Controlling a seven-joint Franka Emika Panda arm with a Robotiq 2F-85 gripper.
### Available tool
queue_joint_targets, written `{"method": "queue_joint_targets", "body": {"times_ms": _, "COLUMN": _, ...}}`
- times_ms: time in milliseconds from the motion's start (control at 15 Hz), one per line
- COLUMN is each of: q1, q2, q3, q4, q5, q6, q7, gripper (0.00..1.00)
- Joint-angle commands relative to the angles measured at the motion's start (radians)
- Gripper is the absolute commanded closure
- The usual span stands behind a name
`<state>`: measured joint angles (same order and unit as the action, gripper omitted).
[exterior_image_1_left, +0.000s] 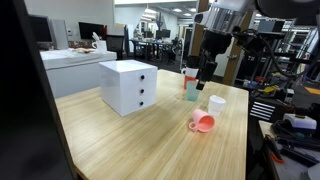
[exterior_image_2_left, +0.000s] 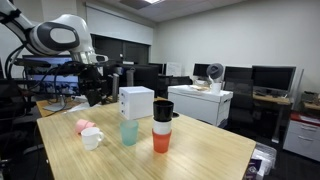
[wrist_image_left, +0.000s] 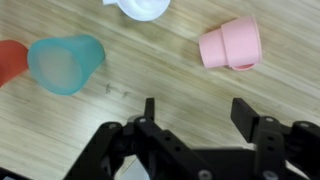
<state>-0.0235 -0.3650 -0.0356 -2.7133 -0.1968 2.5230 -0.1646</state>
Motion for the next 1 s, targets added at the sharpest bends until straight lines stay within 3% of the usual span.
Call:
{"method": "queue_joint_targets", "body": {"times_ms": 0, "q1": -0.001, "q2": -0.025, "q3": -0.008, "q4": -0.037, "q5": -0.012, "q6": 0.004, "q7": -0.038, "gripper": 0.00}}
{"method": "queue_joint_targets", "body": {"times_ms": 333, "q1": 0.028, "q2": -0.029, "q3": -0.029, "q4": -0.102, "q5": 0.004, "q6": 0.000, "q7": -0.153, "gripper": 0.00}}
{"method": "queue_joint_targets", "body": {"times_ms": 933, "q1": 0.085, "q2": 0.032, "q3": -0.052, "q4": -0.069, "q5": 0.020, "q6": -0.059, "q7": -0.319, "gripper": 0.00}}
